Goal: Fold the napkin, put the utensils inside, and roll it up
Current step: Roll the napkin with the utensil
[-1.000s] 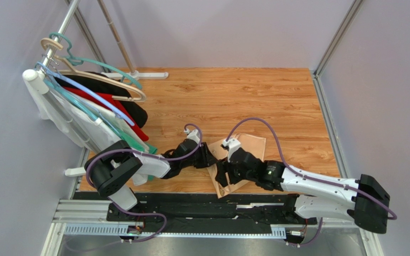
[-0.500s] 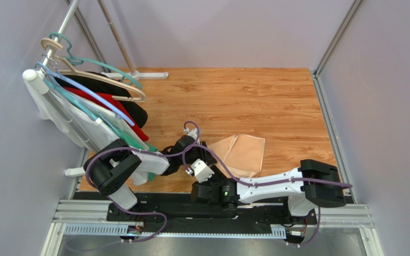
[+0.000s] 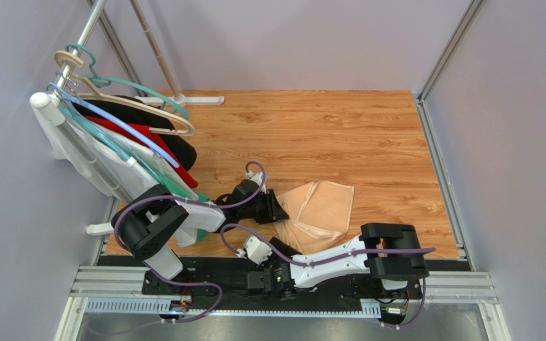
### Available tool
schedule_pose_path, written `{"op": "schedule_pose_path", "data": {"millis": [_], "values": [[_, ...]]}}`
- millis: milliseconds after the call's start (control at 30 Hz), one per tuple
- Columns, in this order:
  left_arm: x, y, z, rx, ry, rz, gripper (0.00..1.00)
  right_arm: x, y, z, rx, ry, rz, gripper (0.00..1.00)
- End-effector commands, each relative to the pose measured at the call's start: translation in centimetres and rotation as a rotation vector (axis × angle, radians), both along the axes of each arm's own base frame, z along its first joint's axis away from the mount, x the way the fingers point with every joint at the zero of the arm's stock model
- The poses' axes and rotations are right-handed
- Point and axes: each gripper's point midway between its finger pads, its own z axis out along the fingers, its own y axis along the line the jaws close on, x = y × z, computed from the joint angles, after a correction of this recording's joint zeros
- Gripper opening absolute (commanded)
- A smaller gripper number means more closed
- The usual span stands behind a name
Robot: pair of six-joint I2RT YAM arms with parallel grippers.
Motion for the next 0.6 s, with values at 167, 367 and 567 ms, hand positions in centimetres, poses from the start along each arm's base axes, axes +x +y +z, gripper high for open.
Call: {"op": "schedule_pose_path", "data": {"millis": [167,367,567], "values": [[-2.0,2.2,-3.2,0.126,0.095,-0.019,0.40,-0.1,-1.4,-1.3,-0.121,-0.034,-0.047,0.61],[-2.1,2.4,-3.2,0.133,0.097,-0.011,0.39,0.0,-2.6,-1.6,-0.141,-0.043,-0.090,0.58],[-2.2,2.4,-3.0,0.128,0.099,-0.015,0.39,-0.1,-3.0,-2.3,-0.168,-0.041,-0.109,0.35]]}}
